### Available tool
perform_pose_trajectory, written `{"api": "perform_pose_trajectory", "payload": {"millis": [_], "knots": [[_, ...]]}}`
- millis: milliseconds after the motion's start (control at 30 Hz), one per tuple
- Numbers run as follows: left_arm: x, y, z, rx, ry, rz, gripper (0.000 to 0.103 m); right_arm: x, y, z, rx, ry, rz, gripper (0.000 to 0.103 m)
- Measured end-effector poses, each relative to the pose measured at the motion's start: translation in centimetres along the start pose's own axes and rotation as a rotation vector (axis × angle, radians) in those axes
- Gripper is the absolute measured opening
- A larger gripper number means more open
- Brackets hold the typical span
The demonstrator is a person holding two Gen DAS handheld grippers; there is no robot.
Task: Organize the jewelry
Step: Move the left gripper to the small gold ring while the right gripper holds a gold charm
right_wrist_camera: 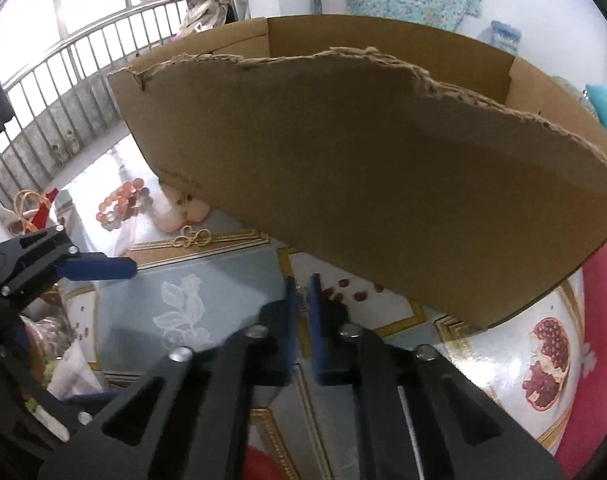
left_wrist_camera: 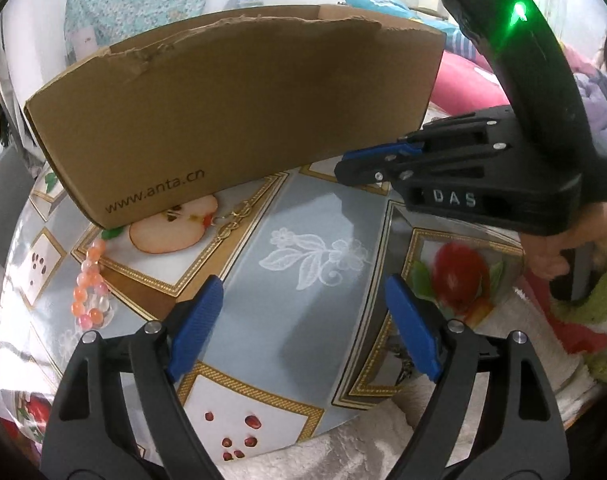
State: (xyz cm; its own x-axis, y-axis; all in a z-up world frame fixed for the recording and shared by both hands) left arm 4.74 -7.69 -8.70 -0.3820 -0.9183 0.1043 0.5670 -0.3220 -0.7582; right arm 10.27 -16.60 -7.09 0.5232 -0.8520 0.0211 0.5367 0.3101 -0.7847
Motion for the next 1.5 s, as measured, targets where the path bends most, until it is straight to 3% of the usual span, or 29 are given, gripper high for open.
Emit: {"api": "perform_pose_trajectory", "payload": {"millis": [100, 233, 433, 733, 867, 1100, 1500], "knots": [[0.7, 0.3, 0.0, 0.003, 0.005, 0.004, 0.081, 0.1, -0.2, 0.0, -0.007, 0.007, -0.011, 0.005], [1.0, 0.3, -0.1, 0.005, 0.007, 0.011, 0.082, 1.2, -0.5, -0.4, -0.004, 0.107, 0.032, 0.005], [1.3, 0.5, -0.4, 0.015, 0.006, 0.013, 0.082, 3.8, -1.7, -1.5, 0.041, 0.332, 0.148, 0.005], [1.4, 0.4, -0.6, 0.027, 0.006, 0.013, 0.084, 6.6, -2.8, -3.8, 0.166, 0.703, 0.407, 0.005], [1.4, 0.3, -0.6, 0.028, 0.005, 0.014, 0.084, 6.8, -3.0, -4.4, 0.218, 0.793, 0.483, 0.005], [0.7, 0.2, -0.5, 0.048, -0.016, 0.010, 0.083, 5.6, -3.1, -4.5, 0.200, 0.717, 0.391, 0.005], [-2.8, -0.1, 1.5, 0.092, -0.085, 0.010, 0.041, 3.6, -1.9, -2.8, 0.163, 0.596, 0.326, 0.005]]}}
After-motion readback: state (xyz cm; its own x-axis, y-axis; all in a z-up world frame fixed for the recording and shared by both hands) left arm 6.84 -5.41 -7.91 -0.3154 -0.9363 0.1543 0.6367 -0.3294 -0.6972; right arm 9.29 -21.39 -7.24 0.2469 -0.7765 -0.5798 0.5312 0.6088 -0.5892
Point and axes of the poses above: each gripper's, at about its wrist camera, not at the fingertips, and y roughly the way its jaws point, x to its right, z to its top, the point moved 5 cm from there along y, roughly the way its jaws point, and after that the axes turned 8 degrees about -y, right-handed, at the moved point
